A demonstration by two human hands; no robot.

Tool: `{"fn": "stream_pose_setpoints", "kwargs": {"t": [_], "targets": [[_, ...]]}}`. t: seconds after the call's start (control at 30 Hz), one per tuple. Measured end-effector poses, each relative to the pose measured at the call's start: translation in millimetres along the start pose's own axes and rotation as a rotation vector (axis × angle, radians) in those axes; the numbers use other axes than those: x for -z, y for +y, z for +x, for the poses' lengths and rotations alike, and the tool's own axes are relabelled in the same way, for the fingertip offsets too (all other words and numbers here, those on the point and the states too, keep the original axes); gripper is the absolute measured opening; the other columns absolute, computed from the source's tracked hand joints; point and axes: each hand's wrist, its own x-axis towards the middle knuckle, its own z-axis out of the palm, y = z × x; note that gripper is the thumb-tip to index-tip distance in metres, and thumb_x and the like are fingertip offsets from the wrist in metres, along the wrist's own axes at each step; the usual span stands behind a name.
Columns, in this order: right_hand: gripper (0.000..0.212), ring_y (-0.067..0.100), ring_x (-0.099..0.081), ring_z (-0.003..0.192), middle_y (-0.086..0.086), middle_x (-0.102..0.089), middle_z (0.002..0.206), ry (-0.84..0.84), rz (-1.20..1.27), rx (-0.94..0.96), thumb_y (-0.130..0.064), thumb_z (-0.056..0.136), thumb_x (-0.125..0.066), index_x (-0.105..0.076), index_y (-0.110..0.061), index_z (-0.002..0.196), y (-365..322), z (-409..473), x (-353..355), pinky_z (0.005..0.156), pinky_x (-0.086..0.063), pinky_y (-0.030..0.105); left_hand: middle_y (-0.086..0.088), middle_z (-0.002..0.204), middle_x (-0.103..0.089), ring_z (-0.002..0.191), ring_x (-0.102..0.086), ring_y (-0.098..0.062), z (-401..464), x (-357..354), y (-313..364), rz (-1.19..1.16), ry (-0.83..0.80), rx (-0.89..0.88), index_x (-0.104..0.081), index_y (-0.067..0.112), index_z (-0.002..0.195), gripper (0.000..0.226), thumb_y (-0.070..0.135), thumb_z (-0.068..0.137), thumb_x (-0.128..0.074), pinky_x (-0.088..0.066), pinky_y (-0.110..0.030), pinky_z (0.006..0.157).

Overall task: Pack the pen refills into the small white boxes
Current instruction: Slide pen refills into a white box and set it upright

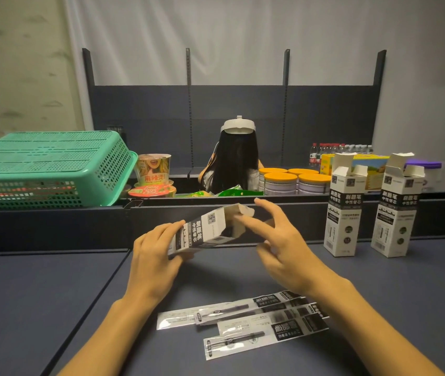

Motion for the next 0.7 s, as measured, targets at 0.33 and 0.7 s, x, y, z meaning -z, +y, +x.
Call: {"fn": "stream_pose_setpoints", "kwargs": {"t": [0.33,0.7], "targets": [[0.019,0.009,-0.061,0.078,-0.006,-0.069,0.086,-0.512,-0.016,-0.359,-0.027,0.088,-0.066,-0.071,-0.025,0.106,12.2,-3.1,28.0,0.066,-0.046,0.015,0.002,0.121,-0.063,0.105,-0.060,-0.019,-0.2,1.9,-0.4,-0.010,0.039,0.084,-0.057,0.018,0.127,0.063,0.018,0.070,-0.084,-0.040,-0.040,0.093],[0.018,0.009,-0.059,0.086,-0.010,-0.061,0.099,-0.778,-0.152,-0.447,-0.048,0.080,-0.071,-0.066,-0.036,0.093,16.9,-7.7,29.9,0.075,-0.048,0.026,-0.001,0.121,-0.064,0.105,-0.059,-0.021,-0.4,4.3,2.6,-0.019,0.029,0.098,-0.057,0.015,0.128,0.062,0.014,0.072,-0.082,-0.038,-0.039,0.094]]}}
